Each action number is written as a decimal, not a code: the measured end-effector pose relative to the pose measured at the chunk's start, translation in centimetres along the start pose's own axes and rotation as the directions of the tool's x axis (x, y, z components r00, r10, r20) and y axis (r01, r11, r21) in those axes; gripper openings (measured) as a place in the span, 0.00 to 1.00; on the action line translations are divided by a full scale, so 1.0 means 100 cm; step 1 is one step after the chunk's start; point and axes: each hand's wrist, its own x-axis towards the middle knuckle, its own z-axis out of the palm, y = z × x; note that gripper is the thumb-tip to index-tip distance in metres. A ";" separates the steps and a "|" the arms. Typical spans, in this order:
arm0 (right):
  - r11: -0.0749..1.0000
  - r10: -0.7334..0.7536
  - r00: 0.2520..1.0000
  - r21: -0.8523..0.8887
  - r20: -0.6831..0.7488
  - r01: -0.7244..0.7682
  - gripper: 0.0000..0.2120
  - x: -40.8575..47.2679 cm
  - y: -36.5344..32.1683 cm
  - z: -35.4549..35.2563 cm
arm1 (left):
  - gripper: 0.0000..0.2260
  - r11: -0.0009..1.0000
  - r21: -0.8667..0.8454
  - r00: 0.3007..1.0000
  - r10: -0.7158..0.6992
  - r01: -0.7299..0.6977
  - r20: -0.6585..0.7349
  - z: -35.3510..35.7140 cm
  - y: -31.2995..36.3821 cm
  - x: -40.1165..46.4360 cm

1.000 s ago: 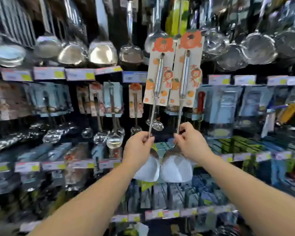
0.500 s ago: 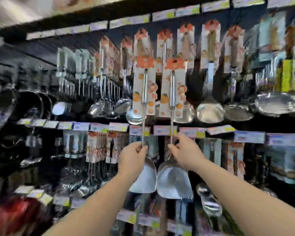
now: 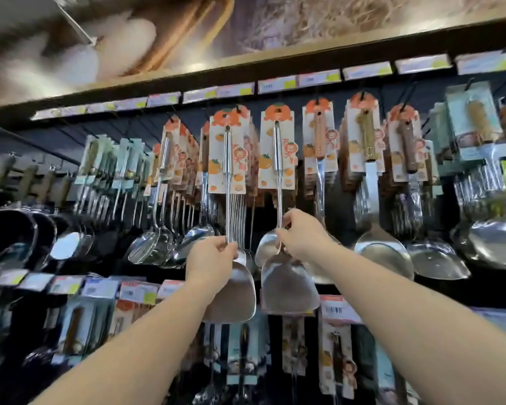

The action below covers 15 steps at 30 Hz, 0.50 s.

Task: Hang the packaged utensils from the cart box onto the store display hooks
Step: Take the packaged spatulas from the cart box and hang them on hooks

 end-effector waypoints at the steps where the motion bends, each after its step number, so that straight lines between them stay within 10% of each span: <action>1: 1.000 -0.005 1.000 -0.013 -0.001 0.005 0.10 0.010 -0.001 -0.002 | 0.14 1.000 -0.003 1.000 -0.004 0.004 -0.007 0.001 -0.001 0.006; 15: 1.000 -0.002 0.998 0.013 -0.065 0.003 0.06 0.084 -0.014 0.003 | 0.13 0.989 -0.134 0.998 0.055 -0.056 -0.007 0.016 -0.027 0.070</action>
